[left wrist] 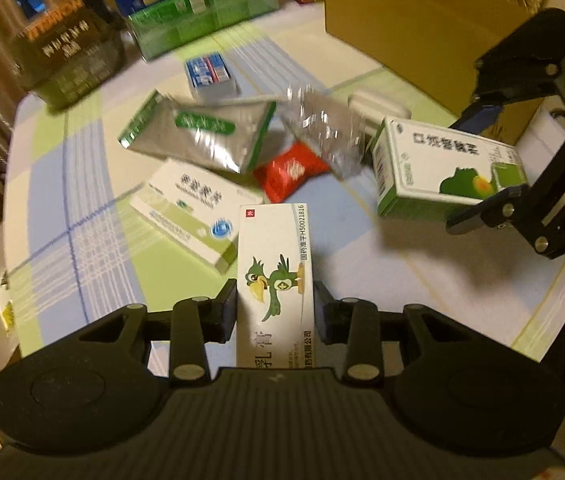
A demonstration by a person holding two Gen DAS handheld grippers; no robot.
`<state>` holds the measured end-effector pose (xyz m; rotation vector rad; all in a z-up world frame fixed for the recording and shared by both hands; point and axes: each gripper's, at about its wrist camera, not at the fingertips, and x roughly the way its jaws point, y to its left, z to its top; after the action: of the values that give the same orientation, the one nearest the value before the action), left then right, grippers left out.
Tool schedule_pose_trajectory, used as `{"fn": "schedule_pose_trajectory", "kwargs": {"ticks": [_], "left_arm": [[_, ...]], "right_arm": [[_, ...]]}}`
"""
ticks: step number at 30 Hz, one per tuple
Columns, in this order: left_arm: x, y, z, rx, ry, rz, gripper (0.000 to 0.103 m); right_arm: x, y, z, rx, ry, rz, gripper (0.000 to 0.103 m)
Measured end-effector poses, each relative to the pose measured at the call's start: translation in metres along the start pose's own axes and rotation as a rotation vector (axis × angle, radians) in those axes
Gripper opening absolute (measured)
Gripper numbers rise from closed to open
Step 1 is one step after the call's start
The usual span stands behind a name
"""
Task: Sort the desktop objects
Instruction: 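Carry both boxes to the cardboard box and lower them inside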
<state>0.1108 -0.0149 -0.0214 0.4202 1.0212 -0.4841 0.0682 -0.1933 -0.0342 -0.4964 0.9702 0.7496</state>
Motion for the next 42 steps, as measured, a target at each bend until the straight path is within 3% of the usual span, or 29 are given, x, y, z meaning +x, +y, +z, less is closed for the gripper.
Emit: {"fn": "schedule_pose_trajectory", "kwargs": {"ticks": [13,23,29,42], "left_arm": [[-0.062,-0.072,0.052,-0.041,-0.118,0.0,0.033],[-0.073,-0.162,0.122,-0.037,-0.204,-0.094,0.033],[-0.058,-0.198,0.163,-0.097,-0.217,-0.147,0.033],[-0.003,-0.222,0.22,-0.255,-0.196,-0.199,0.033]], "right_arm": [[-0.123,-0.042,-0.041,0.228,-0.159,-0.143,0.053],[-0.189,-0.119,-0.09,0.416,-0.176,-0.266,0.053],[-0.202,-0.165,-0.118,0.523,-0.169,-0.284,0.053],[-0.171,-0.238,-0.128,0.67,-0.169,-0.254,0.053]]}}
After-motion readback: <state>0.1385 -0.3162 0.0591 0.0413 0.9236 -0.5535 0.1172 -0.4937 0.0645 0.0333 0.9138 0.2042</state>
